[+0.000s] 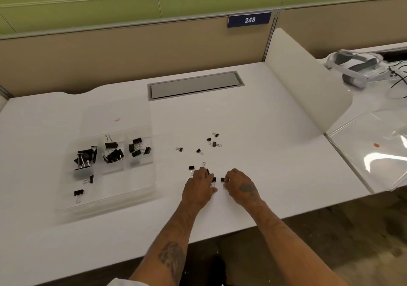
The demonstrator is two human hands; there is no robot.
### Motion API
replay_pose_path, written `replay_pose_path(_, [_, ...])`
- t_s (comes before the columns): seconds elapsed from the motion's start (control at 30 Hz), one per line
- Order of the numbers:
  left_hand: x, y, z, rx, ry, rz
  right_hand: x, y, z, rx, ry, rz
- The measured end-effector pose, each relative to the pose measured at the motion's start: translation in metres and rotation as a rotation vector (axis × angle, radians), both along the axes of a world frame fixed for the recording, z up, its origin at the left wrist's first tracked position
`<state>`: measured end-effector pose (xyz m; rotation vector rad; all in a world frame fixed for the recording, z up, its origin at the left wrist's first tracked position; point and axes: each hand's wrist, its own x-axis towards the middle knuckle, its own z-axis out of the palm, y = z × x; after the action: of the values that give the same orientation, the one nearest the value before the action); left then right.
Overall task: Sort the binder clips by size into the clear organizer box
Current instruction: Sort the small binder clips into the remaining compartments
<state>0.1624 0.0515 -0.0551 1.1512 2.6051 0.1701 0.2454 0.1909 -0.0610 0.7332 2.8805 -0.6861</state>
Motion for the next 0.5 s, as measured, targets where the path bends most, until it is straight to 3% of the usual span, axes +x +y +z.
replay_pose_path(0.5, [-0.0066, 0.0026, 0.0061, 0.21, -0.134, 0.077, -0.0075, 0.0046, 0.002, 0.009, -0.075, 0.021])
